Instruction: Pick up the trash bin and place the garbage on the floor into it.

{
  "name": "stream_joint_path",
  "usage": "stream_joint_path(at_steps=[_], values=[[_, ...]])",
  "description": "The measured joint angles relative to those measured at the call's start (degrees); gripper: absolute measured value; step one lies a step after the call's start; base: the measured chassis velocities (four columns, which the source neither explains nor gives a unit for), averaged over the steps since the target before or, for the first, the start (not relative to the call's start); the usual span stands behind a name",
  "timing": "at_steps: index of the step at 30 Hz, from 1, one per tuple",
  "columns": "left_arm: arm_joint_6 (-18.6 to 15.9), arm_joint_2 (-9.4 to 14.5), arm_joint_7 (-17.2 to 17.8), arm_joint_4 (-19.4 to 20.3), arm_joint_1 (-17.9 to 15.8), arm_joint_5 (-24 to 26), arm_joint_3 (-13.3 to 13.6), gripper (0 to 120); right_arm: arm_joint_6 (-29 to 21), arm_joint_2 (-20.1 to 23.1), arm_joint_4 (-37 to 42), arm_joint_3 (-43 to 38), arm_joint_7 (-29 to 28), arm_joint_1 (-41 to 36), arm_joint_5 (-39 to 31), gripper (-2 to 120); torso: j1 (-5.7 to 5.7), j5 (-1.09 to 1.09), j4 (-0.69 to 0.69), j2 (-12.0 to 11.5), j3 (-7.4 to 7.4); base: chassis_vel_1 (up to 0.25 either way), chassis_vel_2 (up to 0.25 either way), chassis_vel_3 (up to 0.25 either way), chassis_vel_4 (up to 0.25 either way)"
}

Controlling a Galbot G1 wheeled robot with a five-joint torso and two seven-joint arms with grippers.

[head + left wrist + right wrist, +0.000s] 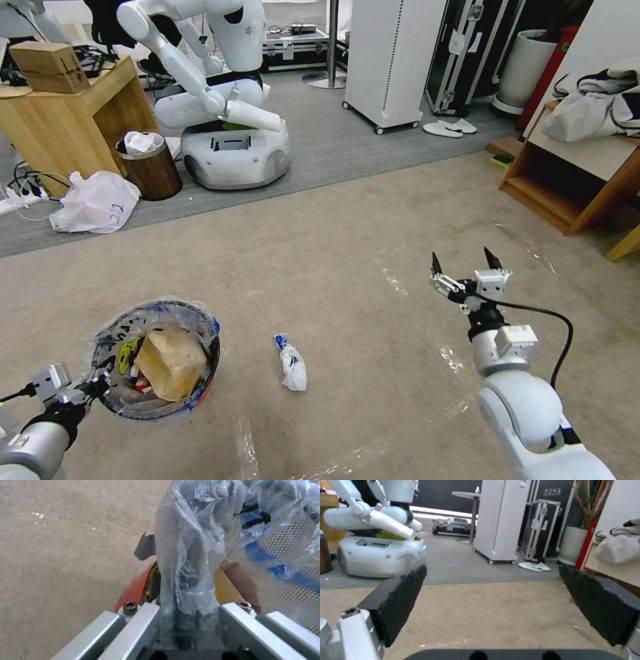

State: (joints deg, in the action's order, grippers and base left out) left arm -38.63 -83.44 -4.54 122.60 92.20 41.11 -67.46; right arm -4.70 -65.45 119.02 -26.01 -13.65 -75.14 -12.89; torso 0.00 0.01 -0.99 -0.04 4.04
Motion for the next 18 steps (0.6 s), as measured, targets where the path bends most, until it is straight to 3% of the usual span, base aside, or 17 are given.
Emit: stream_joint_path(at_steps=[18], values=[[0.0,-0.1,-0.1,-0.5,-0.3,0.4,-0.1,1,0.5,-1.2,-1.6,0.9,0.0,0.2,1.1,100,0.00,0.01,-0.01,0.0,0.00,0.000,0.000,0.000,0.000]])
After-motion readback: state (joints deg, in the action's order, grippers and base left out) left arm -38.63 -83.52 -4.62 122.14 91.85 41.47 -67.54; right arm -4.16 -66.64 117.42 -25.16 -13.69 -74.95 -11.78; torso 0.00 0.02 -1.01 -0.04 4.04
